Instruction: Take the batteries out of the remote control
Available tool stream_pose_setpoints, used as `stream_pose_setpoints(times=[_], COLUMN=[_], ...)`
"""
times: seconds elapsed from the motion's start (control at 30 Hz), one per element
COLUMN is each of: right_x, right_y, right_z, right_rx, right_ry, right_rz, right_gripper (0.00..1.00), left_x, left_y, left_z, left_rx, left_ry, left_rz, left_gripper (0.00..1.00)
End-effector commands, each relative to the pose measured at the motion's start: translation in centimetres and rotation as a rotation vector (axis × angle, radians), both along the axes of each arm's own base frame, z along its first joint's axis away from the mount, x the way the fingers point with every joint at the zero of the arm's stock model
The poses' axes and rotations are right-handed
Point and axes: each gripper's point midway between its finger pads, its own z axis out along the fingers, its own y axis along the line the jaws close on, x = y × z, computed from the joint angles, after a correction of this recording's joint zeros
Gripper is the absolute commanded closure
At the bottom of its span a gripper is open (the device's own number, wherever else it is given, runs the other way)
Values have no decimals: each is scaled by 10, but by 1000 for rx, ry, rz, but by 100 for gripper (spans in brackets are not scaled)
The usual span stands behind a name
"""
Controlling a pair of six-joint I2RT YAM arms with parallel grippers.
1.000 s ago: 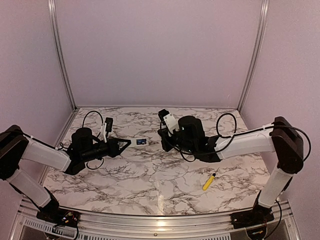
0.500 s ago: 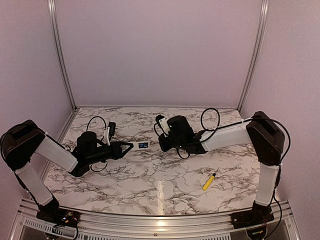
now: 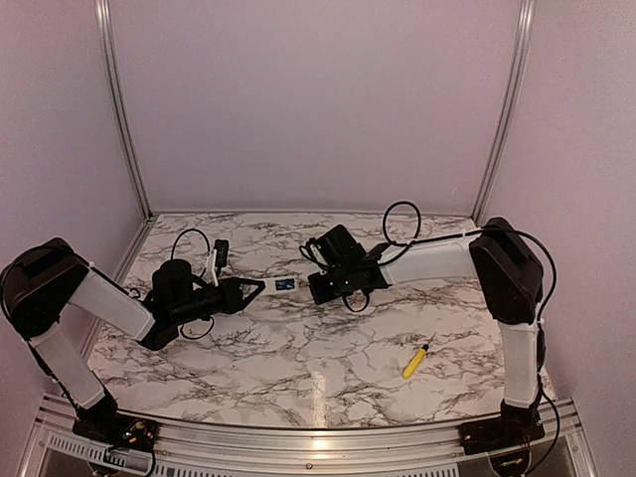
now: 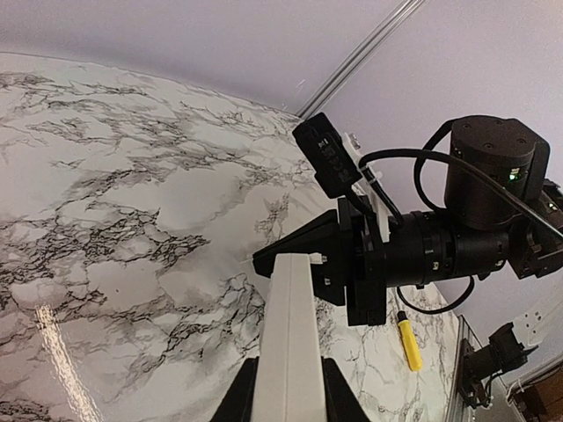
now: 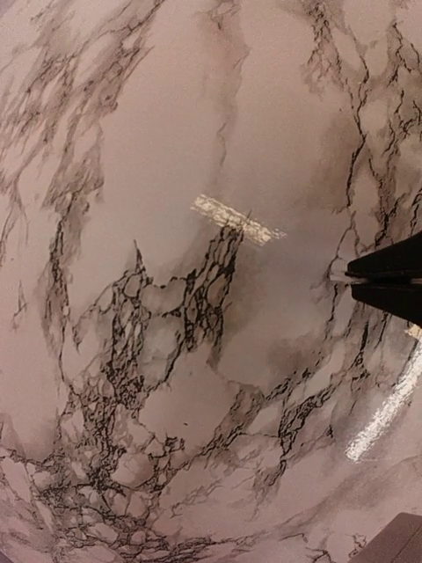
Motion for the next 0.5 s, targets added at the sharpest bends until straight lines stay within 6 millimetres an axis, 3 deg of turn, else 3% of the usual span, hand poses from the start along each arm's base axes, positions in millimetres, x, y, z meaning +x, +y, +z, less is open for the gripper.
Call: stream_pose_setpoints(times=[0.0, 0.27, 0.47], right_x=[-15, -29, -34], right_y=[-11, -10, -11], right_z=[-17, -24, -16], right_rx=[-44, -53, -49], right_ry=[110, 144, 127], right_rz=[-31, -23, -28], right_gripper=[96, 87, 85], left_x=[2, -2, -5], left_y=[2, 4, 5], left_z=[19, 21, 21], left_rx=[-28, -35, -45], left_ry=[-40, -38, -30], left_rz=[8, 6, 2], left_gripper=[100, 100, 100])
